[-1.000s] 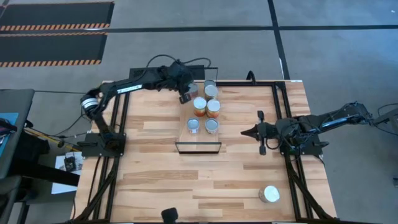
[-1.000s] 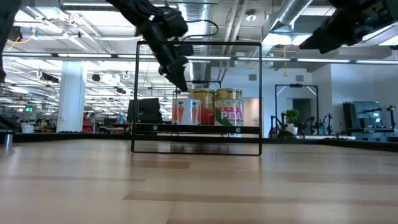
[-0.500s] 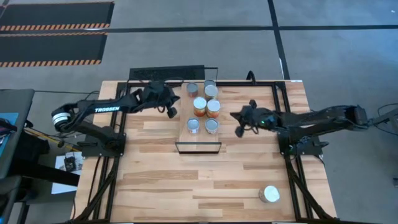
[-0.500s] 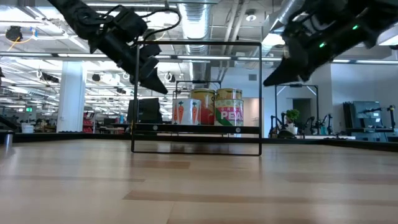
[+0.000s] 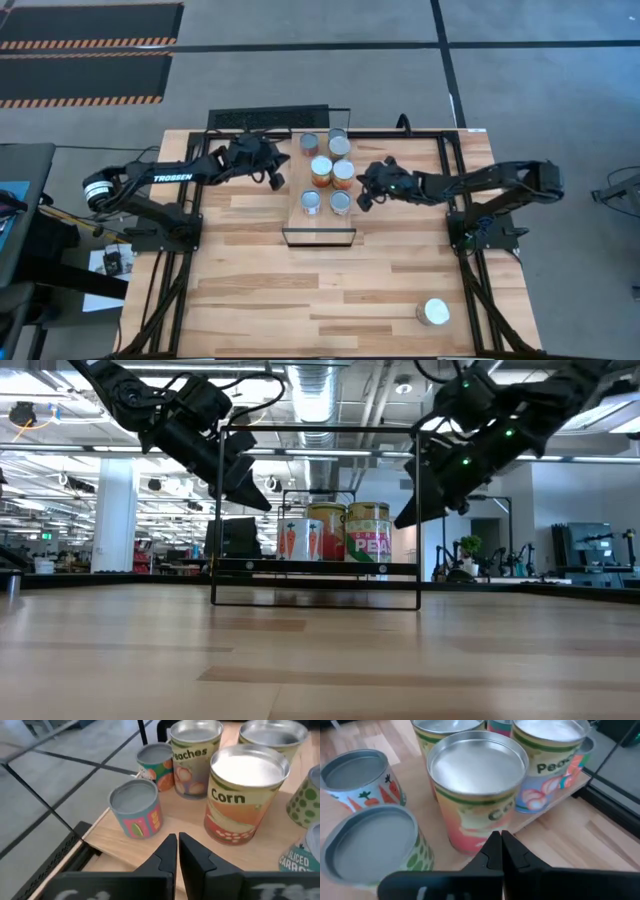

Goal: Pick and place cans onto a shelf
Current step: Adjust the large orange cans on the shelf

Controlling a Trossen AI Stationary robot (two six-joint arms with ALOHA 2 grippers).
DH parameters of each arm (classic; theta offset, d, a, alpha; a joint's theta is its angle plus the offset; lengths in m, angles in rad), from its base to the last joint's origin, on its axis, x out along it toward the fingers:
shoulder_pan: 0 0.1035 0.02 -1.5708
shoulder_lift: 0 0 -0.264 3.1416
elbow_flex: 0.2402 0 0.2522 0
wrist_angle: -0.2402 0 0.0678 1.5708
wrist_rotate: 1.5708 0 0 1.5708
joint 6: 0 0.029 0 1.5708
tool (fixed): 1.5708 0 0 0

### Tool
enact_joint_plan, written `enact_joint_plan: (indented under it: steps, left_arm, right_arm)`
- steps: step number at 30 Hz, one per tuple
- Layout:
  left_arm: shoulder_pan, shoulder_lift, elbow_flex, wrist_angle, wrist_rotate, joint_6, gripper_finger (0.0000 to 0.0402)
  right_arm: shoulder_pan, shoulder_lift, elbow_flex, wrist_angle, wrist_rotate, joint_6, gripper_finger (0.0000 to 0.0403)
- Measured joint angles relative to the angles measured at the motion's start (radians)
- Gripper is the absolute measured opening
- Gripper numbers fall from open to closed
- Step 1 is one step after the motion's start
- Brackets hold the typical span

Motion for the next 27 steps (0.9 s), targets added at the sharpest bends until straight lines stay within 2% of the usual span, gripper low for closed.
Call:
enact_joint_plan:
  steps: [5,10,16,23,27]
  left_arm:
    - [0.010,0.027,0.000,0.014,-0.008,0.022,0.0009]
    - [0.044,0.142,0.001,0.072,-0.055,0.039,0.0009]
    - [0.108,0.298,0.001,0.264,-0.061,-0.015,0.0009]
    - [0.135,0.429,0.001,0.456,0.002,-0.023,0.0009]
    - [0.136,0.457,0.001,0.508,0.086,-0.015,0.0009]
  right_arm:
    - [-0.004,0.058,0.046,-0.004,-0.007,-0.006,0.0004]
    - [-0.004,0.106,0.086,-0.002,-0.009,-0.017,0.0004]
    - [-0.004,0.128,0.105,0.002,-0.008,-0.032,0.0004]
    - [-0.002,0.123,0.106,0.006,-0.008,-0.067,0.0004]
    - [0.005,0.123,0.106,0.007,-0.006,-0.070,0.0004]
